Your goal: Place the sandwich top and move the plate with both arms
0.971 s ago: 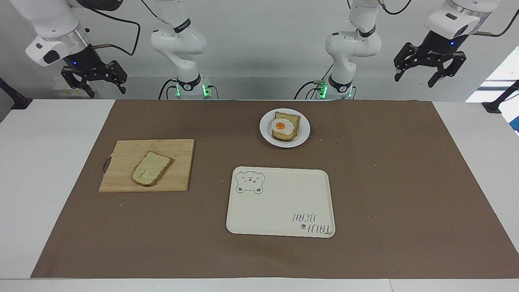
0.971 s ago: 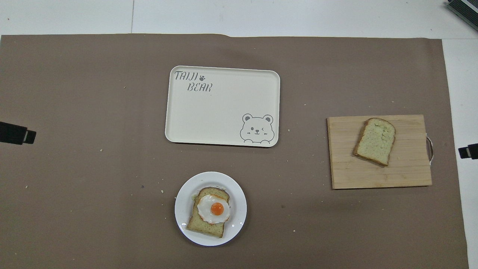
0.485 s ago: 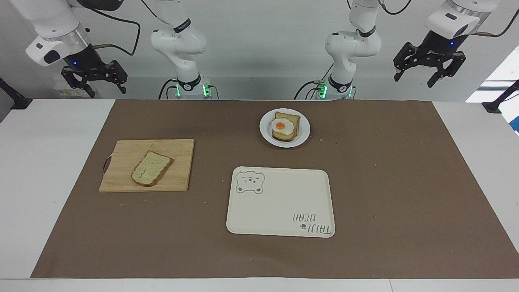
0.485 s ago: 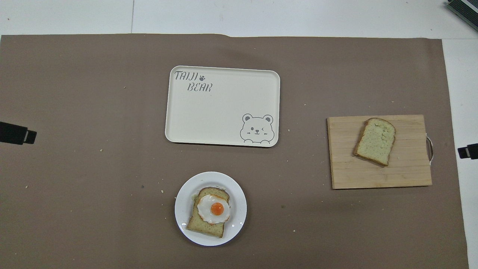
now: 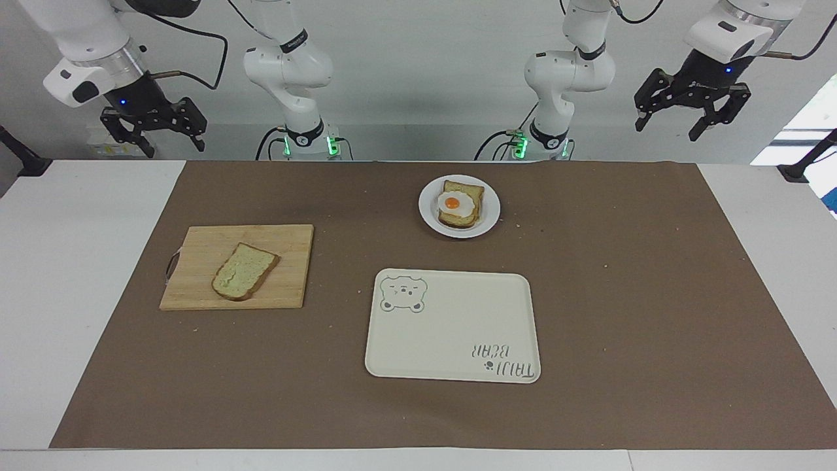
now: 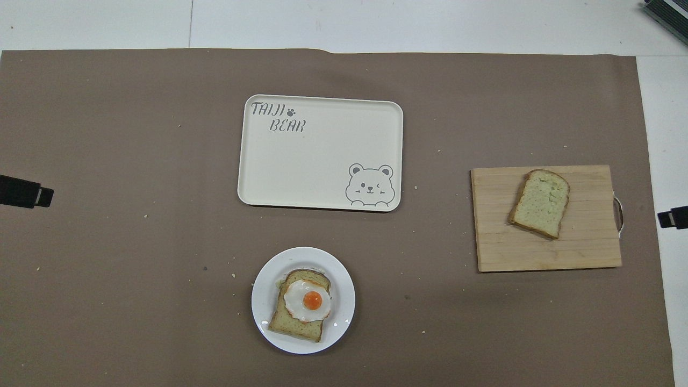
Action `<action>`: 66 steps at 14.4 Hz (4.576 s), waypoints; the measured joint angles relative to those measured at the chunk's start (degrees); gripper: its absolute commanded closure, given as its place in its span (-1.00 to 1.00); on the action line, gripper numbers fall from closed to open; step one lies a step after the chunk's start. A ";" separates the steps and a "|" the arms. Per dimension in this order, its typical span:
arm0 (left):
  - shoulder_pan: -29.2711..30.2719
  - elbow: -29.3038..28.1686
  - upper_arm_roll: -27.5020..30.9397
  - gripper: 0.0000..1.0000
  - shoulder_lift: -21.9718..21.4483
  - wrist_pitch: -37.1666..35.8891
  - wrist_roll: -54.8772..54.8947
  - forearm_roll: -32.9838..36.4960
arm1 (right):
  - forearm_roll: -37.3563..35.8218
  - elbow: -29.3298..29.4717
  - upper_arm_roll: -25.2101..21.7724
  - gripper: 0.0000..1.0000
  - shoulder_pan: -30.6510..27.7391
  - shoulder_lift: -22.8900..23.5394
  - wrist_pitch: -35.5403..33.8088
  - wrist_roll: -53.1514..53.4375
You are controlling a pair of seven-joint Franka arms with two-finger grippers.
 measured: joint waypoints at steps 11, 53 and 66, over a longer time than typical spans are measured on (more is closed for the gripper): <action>-0.36 -0.30 0.03 -1.00 -0.16 0.00 -0.05 0.00 | 0.00 0.00 -0.02 -1.00 -0.03 0.00 0.00 0.00; -0.56 -1.17 0.02 -1.00 -0.77 0.00 -0.06 -0.01 | 0.00 -2.01 -0.19 -1.00 -0.56 -1.63 -2.15 0.16; -0.56 -1.23 0.01 -1.00 -0.77 0.00 -0.07 -0.01 | 0.00 -11.05 0.73 -1.00 2.17 -0.43 13.63 2.39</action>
